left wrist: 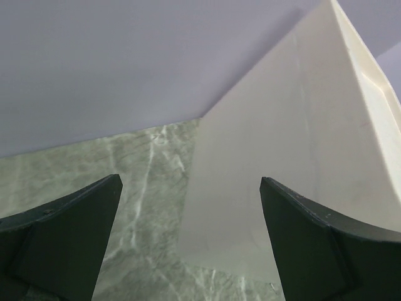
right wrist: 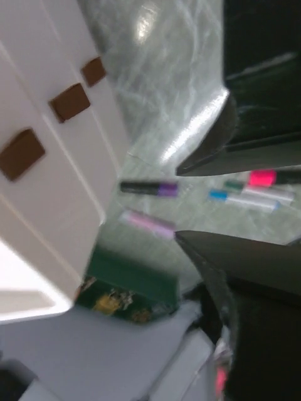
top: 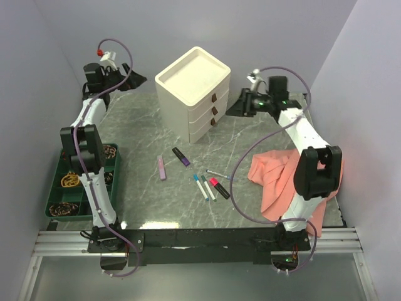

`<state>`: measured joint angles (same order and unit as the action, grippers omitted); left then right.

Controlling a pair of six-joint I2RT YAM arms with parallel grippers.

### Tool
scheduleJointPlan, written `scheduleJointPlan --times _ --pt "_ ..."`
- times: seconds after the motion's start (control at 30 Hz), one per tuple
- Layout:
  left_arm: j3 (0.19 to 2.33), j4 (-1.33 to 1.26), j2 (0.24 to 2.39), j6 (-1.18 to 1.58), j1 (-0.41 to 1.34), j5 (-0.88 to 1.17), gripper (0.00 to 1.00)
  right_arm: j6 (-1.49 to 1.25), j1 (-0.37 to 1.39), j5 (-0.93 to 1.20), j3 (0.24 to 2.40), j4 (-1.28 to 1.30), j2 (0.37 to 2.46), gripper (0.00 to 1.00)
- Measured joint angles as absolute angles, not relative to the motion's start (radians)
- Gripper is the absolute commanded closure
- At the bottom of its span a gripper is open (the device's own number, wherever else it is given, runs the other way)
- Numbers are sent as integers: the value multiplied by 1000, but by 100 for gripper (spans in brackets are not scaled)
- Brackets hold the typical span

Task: Sort the stationery into containers
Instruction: Close the drawer in the storage box, then open the drawer in the storage box.

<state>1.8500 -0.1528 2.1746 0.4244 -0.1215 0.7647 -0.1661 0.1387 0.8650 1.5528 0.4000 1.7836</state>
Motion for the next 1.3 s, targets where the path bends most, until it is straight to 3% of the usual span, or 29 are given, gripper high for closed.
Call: scheduleJointPlan --times 0.17,0.4,0.7,1.3 --pt "1821 -124 2170 405 -153 785 0 -796 41 1103 1261 -224 1842 49" --pt "1822 28 2162 255 -117 786 0 -1225 57 1201 1357 -632 2072 48" --pt "1822 155 2130 107 -73 702 0 -1351 41 1211 1508 -822 2157 48" --pt "1822 201 2120 63 -72 658 0 -1317 91 1201 1626 -769 2280 47"
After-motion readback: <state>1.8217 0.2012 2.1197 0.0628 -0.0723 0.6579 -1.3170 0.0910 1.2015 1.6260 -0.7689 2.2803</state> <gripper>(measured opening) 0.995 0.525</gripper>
